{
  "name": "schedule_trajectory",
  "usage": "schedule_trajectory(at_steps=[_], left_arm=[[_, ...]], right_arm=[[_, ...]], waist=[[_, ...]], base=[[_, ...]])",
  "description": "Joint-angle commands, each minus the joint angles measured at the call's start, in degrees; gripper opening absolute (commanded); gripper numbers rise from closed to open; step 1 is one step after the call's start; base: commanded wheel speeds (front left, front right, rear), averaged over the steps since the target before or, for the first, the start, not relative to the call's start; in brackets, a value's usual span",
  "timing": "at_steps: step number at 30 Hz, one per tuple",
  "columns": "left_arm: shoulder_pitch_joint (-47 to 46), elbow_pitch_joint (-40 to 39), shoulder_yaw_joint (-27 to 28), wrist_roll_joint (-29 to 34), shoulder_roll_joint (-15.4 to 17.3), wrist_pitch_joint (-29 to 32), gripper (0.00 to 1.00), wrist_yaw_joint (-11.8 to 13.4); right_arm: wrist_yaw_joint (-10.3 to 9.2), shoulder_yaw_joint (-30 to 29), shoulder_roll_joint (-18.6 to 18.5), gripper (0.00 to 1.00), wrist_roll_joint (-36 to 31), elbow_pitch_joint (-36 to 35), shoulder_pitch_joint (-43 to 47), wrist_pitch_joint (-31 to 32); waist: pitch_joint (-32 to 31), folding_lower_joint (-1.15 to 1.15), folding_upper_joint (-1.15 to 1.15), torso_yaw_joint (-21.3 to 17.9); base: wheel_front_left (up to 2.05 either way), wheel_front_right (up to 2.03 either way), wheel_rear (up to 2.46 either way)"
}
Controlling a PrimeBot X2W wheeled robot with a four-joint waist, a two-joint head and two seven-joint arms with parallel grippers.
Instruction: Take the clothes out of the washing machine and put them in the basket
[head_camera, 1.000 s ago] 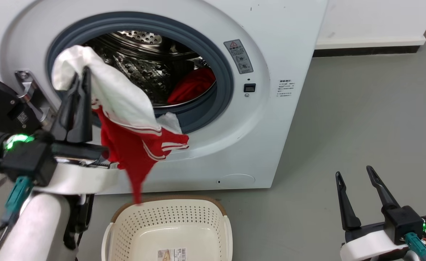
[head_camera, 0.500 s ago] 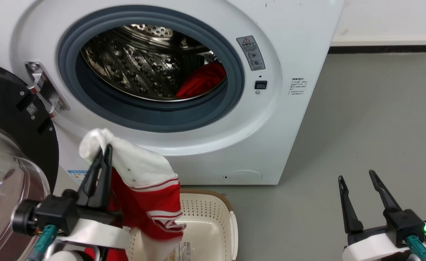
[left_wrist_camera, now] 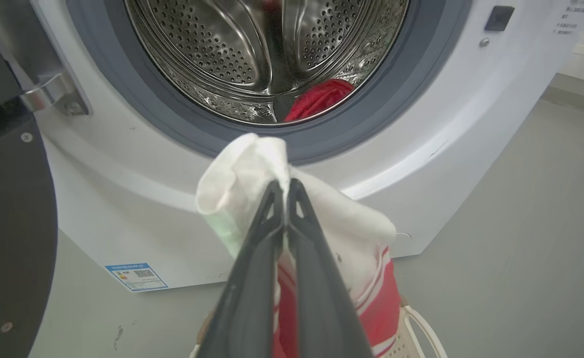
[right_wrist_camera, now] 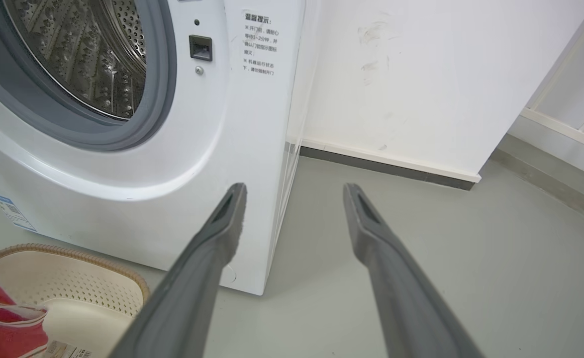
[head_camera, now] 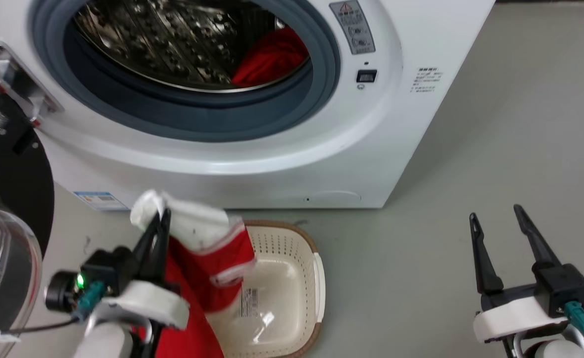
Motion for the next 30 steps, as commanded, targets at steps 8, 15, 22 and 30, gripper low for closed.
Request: schedule_trajectory(at_steps=[8, 15, 22, 30], left_arm=[[-7.6, 0.9, 4.9, 5.5, -3.2, -0.3, 0.00, -3.5], [-14.1, 18.7, 3.1, 7.9, -3.7, -0.3, 0.00, -7.1], [-22.1, 34.4, 0.0, 8.0, -4.7, -0.3, 0.00, -8.9], [-31.8, 49.7, -3.1, 7.1, -5.9, 0.8, 0.00, -9.6]], right_arm=[[-0.06, 0.2, 0.0, 1.00, -0.1, -1.1, -3.3, -0.1], [-0.06, 0.1, 0.0, 1.00, 0.5, -2.5, -6.3, -0.1], [-0.06, -0.3, 0.0, 1.00, 0.5, -3.7, -8.3, -0.1], [-0.06, -0.8, 0.0, 1.00, 1.2, -5.3, -9.7, -0.1]], waist=[[7.8, -0.01, 0.00, -1.3], [16.1, -0.01, 0.00, -3.4], [22.5, -0.01, 0.00, -4.5], [28.7, -0.01, 0.00, -5.7]], base=[[0.00, 0.00, 0.00], [0.00, 0.00, 0.00], [0.00, 0.00, 0.00], [0.00, 0.00, 0.00]])
